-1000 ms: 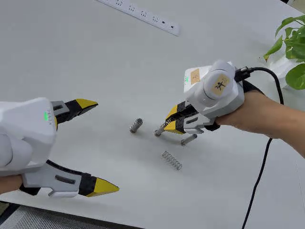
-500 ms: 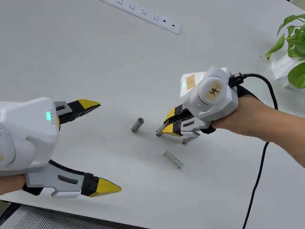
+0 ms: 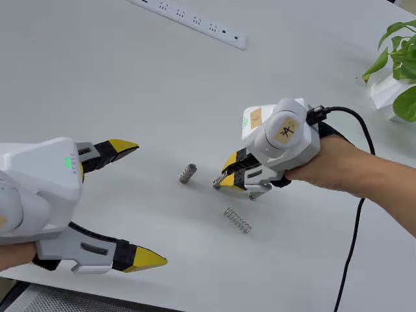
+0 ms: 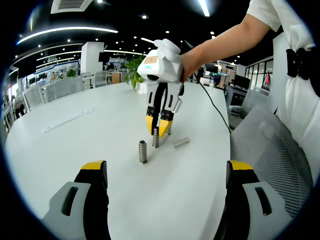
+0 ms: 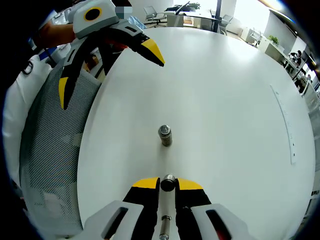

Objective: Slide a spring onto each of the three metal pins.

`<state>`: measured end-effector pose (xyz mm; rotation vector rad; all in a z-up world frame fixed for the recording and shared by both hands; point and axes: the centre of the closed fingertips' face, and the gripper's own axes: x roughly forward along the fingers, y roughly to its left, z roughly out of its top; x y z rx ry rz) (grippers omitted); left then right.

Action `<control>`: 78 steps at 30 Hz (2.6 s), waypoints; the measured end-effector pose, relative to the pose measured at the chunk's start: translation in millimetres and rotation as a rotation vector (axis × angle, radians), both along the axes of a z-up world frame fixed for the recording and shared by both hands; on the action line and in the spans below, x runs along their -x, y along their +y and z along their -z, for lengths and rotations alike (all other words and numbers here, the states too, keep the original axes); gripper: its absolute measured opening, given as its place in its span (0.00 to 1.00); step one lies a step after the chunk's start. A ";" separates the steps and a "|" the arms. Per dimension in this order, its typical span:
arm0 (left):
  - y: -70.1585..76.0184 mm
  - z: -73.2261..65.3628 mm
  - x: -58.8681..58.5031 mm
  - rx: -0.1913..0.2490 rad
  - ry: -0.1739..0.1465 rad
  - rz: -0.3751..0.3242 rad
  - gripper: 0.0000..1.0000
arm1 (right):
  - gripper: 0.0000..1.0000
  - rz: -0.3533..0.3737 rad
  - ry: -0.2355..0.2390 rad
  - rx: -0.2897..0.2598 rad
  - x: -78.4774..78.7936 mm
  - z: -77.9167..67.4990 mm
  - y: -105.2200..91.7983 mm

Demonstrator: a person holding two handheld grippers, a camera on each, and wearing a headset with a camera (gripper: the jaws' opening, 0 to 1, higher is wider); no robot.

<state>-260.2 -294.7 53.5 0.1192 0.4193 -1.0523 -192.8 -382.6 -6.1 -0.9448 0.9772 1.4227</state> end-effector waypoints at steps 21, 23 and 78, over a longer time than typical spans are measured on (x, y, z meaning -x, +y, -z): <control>-3.1 -7.0 0.8 -0.026 -0.015 0.011 0.98 | 0.23 0.061 -0.021 -0.085 -0.3 -23.2 -2.6; -2.5 -8.0 0.6 -0.031 -0.020 0.011 0.98 | 0.25 0.074 -0.026 -0.104 -0.1 -28.0 -3.8; -108.7 15.3 5.3 -0.383 -0.075 0.380 0.58 | 0.77 0.585 -0.091 -0.568 60.1 -90.4 -139.6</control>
